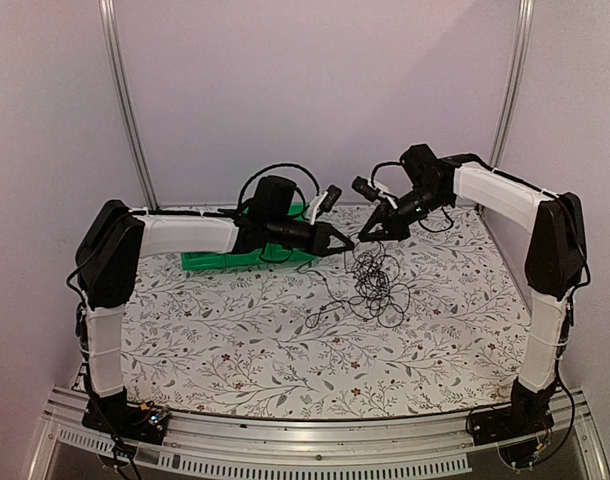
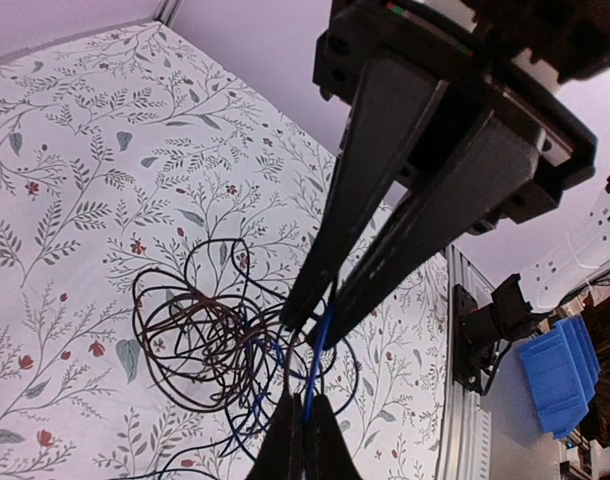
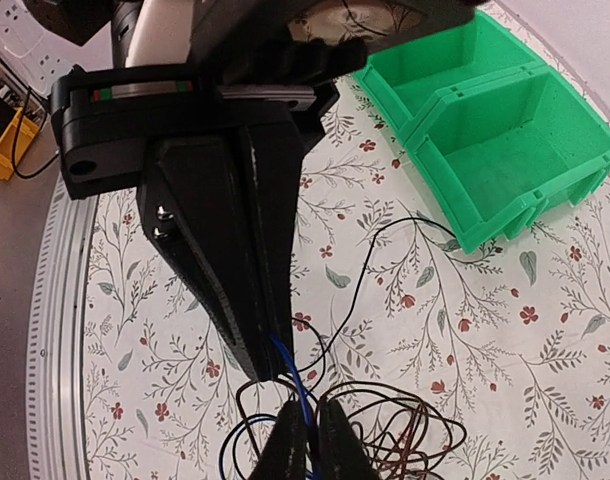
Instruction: Untangle the cables
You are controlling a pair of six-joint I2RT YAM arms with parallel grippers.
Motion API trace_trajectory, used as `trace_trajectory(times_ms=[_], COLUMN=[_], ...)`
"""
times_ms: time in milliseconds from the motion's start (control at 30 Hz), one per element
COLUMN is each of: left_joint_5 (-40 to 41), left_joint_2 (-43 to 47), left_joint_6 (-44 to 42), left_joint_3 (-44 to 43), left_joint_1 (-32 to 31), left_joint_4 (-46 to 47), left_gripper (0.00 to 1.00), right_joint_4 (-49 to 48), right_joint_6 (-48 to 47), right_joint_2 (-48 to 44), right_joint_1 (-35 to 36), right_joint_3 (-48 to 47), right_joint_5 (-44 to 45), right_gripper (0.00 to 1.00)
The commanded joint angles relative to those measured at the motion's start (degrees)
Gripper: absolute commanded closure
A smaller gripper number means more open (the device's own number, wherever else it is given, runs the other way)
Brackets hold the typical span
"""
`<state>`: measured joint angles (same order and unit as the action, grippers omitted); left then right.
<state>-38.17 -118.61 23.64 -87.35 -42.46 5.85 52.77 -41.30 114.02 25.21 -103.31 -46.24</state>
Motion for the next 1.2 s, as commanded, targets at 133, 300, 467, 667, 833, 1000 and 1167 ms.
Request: trace_trajectory(times_ms=[133,300,467,667,833,1000,1167], left_joint_5=[3.8,6.1,8.1,12.5,17.6,23.4,30.7], left_joint_2=[8.5,13.9,17.5,19.3,17.8,14.3,14.8], left_joint_6=[1.7,1.8,1.0,-1.7,-2.9,-3.4,-5.6], left_joint_3=[3.7,2.5,-2.8,-17.3,-33.2,-45.7,-46.7], left_joint_1=[0.9,1.0,1.0,3.0,7.4,11.0,12.7], left_joint_4=[3.8,1.4,-2.7,-10.7,-15.1,-14.4,-7.5], left_gripper=[1.0,1.0,1.0,1.0,1.0,1.0,1.0], right_joint_4=[-5.8,-9.5,-15.0,-16.0,-16.7,-17.0,-17.2], right_joint_6=[3.7,7.1,13.0,16.1,17.9,18.3,18.1], right_joint_2=[1.2,7.8,11.1,14.7,15.3,14.2,12.7], right_joint_1=[-2.9,-4.0,-4.1,-4.4,-5.1,-5.1,-5.1], right_joint_3=[8.7,13.0,14.9,15.0,15.5,16.5,17.6], right_joint_5=[-3.6,-7.8,-8.2,-4.6,-3.2,-3.4,-2.5], right_gripper=[0.7,0.62,0.56,0.56,0.56,0.55,0.55])
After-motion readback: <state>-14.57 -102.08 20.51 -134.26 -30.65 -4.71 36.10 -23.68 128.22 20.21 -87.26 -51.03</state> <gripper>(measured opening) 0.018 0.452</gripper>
